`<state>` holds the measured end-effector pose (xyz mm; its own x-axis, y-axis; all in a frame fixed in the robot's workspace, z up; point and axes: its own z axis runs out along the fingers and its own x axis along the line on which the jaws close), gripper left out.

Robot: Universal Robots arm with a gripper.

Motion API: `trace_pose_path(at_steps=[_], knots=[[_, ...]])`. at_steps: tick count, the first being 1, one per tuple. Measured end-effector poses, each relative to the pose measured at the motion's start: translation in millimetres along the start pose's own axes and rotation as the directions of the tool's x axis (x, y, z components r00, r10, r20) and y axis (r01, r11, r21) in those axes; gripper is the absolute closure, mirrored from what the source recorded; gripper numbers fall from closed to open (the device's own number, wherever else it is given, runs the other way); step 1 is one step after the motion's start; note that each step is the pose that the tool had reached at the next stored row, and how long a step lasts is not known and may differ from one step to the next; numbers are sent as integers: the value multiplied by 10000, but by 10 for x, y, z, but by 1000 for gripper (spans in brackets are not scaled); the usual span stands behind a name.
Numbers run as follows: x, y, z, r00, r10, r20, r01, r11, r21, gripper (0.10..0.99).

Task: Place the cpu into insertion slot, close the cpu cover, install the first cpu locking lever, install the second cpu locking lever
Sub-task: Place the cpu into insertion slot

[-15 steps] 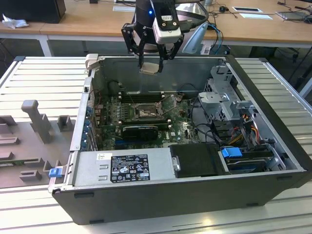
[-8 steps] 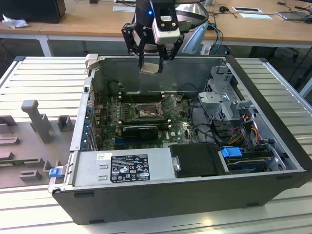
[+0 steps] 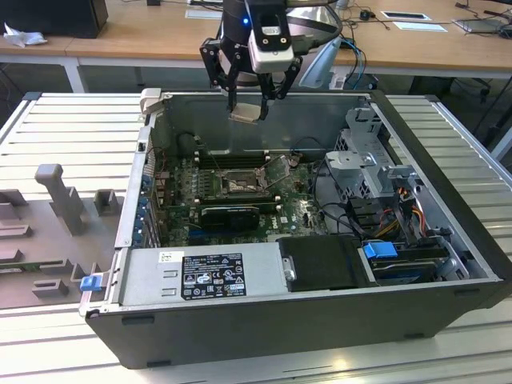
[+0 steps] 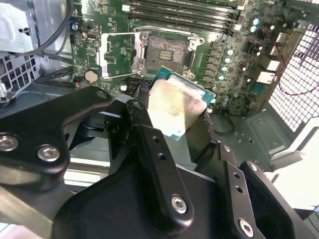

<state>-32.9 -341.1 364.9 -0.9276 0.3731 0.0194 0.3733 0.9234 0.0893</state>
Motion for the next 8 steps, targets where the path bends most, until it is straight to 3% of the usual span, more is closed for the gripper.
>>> trace_pose_path(at_steps=[8], knots=[[0, -1, 15, 9973, 731, 65, -731, 9973, -17, 545]])
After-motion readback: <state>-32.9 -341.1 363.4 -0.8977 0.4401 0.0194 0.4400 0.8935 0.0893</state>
